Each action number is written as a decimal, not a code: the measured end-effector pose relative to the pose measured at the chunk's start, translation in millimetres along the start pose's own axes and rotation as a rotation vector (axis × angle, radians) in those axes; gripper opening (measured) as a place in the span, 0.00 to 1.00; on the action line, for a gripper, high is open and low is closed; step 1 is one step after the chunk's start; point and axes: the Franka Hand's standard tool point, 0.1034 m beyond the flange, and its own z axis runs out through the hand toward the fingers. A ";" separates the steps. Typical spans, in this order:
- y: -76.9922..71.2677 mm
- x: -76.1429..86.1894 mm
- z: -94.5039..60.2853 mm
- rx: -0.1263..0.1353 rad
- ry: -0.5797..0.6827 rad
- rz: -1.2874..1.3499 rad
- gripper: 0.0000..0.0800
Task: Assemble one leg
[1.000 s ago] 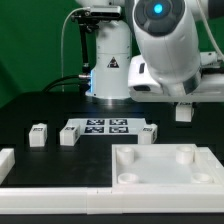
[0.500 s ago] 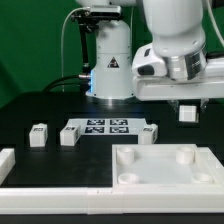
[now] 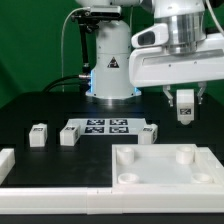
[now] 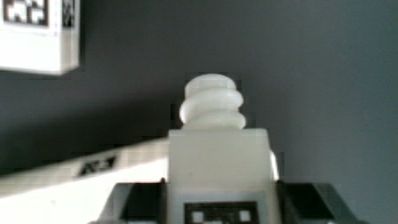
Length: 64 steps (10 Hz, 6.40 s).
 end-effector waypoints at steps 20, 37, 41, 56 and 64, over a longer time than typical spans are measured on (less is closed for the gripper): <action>-6.8 128.3 19.1 -0.003 0.460 -0.373 0.36; -7.5 122.6 52.2 -0.005 0.469 -0.377 0.36; -3.1 120.5 58.3 -0.009 0.468 -0.374 0.36; -2.8 114.6 63.9 -0.007 0.391 -0.373 0.81; -5.8 125.7 43.2 -0.027 -0.188 -0.183 0.81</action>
Offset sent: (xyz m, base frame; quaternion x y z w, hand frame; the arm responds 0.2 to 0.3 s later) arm 0.0000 0.0000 0.0000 0.0000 0.1790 0.0000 0.9838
